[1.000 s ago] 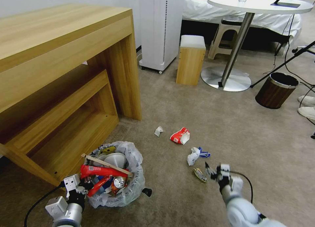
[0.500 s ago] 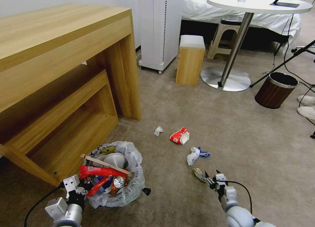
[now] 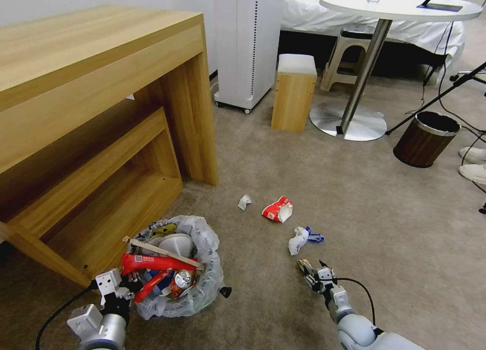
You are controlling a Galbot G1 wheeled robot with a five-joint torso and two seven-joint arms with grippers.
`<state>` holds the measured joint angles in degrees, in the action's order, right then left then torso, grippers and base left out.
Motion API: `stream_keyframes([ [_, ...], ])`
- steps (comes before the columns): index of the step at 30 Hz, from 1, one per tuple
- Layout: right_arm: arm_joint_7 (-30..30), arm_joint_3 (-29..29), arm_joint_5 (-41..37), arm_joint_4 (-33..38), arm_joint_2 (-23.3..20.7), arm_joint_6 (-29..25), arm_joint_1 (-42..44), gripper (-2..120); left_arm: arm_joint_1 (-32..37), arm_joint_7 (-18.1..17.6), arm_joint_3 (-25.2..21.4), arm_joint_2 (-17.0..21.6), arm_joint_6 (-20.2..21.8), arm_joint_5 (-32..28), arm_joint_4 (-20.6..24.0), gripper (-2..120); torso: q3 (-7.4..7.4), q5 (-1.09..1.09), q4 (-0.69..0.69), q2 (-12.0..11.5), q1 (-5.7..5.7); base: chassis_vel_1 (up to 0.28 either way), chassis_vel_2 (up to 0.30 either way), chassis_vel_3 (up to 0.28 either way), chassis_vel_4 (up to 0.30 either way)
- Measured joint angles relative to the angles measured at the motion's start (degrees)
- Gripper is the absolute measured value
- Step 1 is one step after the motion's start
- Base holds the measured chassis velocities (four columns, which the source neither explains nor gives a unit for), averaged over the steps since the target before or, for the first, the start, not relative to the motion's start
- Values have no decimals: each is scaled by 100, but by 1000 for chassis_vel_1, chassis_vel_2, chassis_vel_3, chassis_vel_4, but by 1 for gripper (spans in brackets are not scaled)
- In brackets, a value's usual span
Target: Pick up the trash bin and place the garbage on the floor into it.
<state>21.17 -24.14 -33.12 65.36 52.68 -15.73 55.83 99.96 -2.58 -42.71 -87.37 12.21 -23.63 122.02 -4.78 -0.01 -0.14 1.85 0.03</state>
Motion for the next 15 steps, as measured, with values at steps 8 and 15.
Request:
stream_keyframes([
  [8, -65, -208, 173, -474, 257, -170, -149, 48, 17, 7, 18, -36, -8, 30, 9, 1, 0, 1, 1, 0, 0, 0, 0, 0, 0],
  [15, -70, -227, 315, -555, 322, -321, -153, 24, -17, 10, 40, -52, -9, 43, -2, 1, 0, 1, 1, 0, 0, 0, 0, 0, 0],
])
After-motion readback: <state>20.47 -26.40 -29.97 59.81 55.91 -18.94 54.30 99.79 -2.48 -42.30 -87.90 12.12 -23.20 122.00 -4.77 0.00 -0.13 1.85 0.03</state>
